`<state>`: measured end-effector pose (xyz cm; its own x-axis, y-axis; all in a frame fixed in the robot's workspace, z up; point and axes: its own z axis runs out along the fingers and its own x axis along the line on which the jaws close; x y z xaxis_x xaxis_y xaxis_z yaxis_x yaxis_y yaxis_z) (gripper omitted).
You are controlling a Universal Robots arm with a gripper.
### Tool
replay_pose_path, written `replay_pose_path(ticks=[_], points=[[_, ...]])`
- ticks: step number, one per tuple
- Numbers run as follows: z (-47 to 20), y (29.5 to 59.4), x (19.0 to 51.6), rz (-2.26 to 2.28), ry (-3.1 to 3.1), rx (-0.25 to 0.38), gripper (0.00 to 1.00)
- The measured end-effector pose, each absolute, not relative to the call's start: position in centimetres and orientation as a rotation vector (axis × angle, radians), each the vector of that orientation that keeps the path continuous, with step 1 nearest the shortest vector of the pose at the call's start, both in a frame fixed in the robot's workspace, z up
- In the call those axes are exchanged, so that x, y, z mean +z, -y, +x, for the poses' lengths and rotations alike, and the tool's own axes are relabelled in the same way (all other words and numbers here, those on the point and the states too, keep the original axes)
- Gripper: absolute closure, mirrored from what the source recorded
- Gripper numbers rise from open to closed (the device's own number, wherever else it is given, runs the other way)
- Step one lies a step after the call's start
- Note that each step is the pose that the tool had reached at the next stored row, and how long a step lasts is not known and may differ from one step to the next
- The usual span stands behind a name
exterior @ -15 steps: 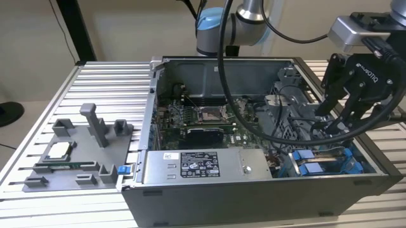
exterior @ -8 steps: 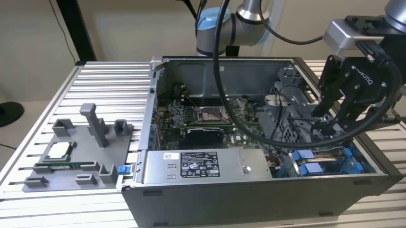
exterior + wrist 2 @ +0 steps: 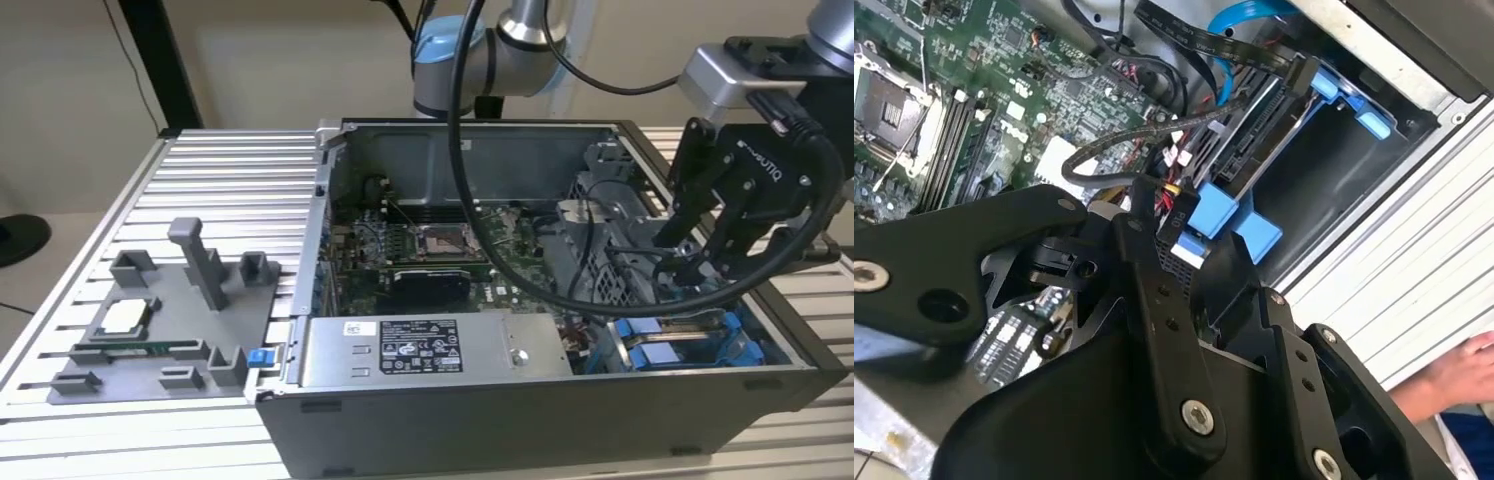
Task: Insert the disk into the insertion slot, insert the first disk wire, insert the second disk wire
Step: 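Insert the first disk wire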
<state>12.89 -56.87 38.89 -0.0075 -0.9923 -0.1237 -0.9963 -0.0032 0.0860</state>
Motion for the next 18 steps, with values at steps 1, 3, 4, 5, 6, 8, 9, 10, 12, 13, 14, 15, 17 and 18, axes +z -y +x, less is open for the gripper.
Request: replay_pose_path(ticks=[1,3,4,5,6,8,9,10,12,13,14,15,17,18], points=[[12.89,56.87,38.87,-2.192,-2.196,0.236,0.00],[12.89,56.87,38.89,-2.190,-2.193,0.240,1.00],[12.89,56.88,38.88,-2.188,-2.192,0.243,1.00],[12.89,56.89,38.88,-2.187,-2.190,0.246,1.00],[12.89,56.91,38.88,-2.185,-2.188,0.249,1.00],[12.89,57.01,38.88,-2.183,-2.185,0.255,1.00],[12.89,57.08,38.88,-2.181,-2.183,0.257,1.00],[12.89,57.14,38.89,-2.180,-2.181,0.260,1.00],[12.89,57.27,38.88,-2.179,-2.179,0.263,1.00],[12.89,57.31,38.89,-2.179,-2.179,0.264,1.00],[12.89,57.32,38.89,-2.178,-2.178,0.264,1.00],[12.89,57.32,38.89,-2.178,-2.178,0.264,1.00],[12.89,57.35,38.88,-2.178,-2.178,0.265,1.00],[12.89,57.35,38.88,-2.178,-2.178,0.265,0.00]])
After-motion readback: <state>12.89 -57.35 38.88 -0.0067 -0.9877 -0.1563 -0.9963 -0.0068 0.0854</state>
